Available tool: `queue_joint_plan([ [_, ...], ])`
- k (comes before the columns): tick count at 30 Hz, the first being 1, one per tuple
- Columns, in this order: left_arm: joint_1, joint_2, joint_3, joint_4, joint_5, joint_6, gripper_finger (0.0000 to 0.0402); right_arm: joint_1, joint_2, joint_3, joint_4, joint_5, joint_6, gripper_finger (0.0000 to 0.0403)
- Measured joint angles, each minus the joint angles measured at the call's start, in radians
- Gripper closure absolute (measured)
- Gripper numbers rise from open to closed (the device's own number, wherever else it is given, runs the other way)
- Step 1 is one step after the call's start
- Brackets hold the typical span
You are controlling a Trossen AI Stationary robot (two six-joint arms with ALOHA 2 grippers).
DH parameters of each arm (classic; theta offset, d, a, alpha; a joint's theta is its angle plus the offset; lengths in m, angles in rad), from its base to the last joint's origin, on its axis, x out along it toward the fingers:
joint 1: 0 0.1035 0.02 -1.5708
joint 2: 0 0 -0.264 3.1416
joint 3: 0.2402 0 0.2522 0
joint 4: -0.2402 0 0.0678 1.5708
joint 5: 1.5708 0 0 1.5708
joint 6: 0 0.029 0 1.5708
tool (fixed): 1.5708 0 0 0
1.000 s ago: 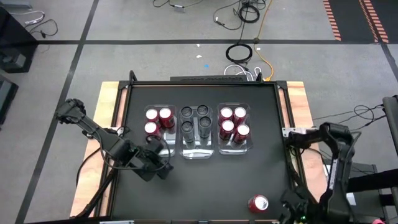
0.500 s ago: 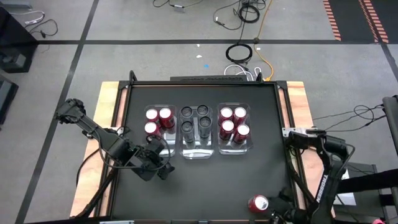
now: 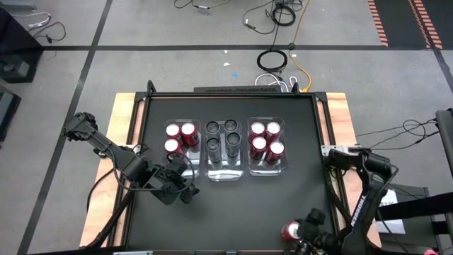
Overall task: Sort soda cans
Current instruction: Move the orange soda can to the center of the table
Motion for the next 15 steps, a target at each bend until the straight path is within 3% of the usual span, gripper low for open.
queue_joint_plan([
  [7, 0.0, 0.0, 0.0, 0.0, 0.0, 0.0, 0.0008, -0.017, 0.0, -0.014, 0.005, -0.087, 0.004, 0.0074],
  [15, 0.0, -0.003, 0.0, -0.001, 0.019, 0.039, 0.0008, -0.024, -0.003, -0.02, 0.023, -0.097, 0.004, 0.0115],
])
